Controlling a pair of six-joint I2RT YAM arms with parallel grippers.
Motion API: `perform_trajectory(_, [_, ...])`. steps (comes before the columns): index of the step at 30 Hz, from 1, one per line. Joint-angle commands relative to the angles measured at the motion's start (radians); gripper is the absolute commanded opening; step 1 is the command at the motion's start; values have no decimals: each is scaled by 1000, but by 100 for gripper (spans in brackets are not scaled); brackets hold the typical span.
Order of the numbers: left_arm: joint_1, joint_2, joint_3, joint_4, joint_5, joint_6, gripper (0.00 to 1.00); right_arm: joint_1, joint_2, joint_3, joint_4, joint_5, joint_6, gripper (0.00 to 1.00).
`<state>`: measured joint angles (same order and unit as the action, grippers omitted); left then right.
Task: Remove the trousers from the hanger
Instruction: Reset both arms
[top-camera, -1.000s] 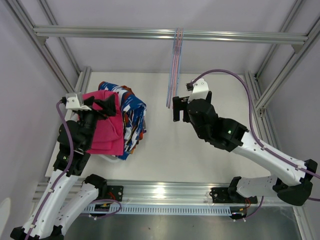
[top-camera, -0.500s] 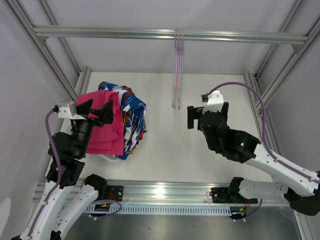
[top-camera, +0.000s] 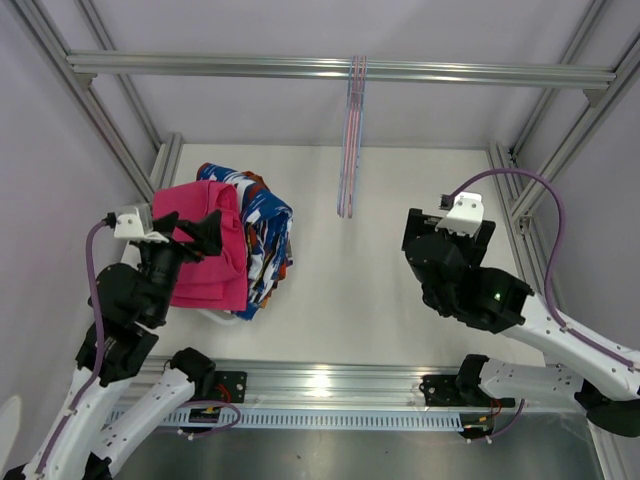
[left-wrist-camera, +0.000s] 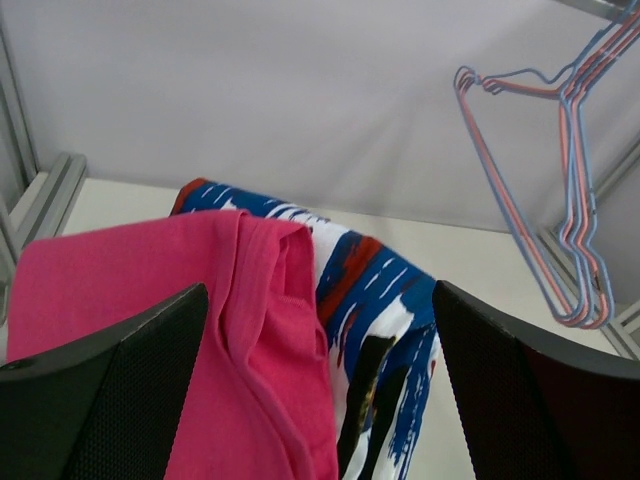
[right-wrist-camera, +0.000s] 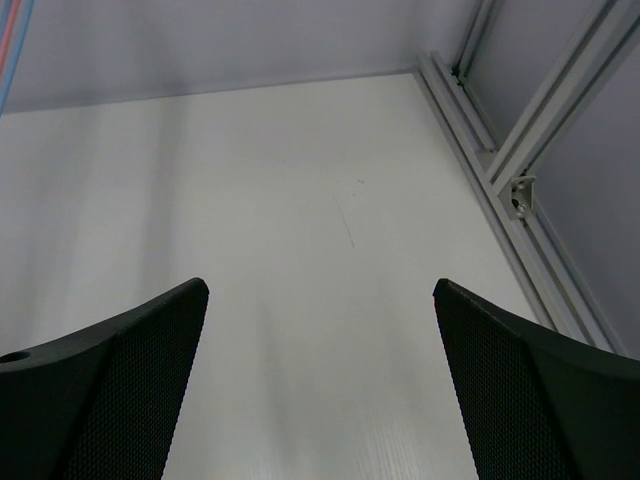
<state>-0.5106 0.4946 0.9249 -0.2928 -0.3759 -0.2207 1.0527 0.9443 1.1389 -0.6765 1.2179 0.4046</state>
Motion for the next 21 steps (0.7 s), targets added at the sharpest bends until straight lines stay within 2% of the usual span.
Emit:
perform_trajectory(1, [-8, -66, -30, -95, -40, -32, 97, 13, 33, 7, -54, 101, 111, 99])
perform_trajectory(6, [-8, -232, -156, -54, -109, -10, 97, 15, 45, -25, -52, 55, 132, 100])
perform_trajectory(10, [-8, -229, -155, -49, -149, 1, 97, 17, 42, -28, -66, 22, 148, 99])
perform_trajectory(15, [-6, -225, -152, -59, -91, -2, 98, 38, 33, -53, -92, 60, 169, 99])
perform_trajectory(21, [-9, -234, -166, -49, -90, 0, 98, 40, 73, -62, -112, 107, 215, 100])
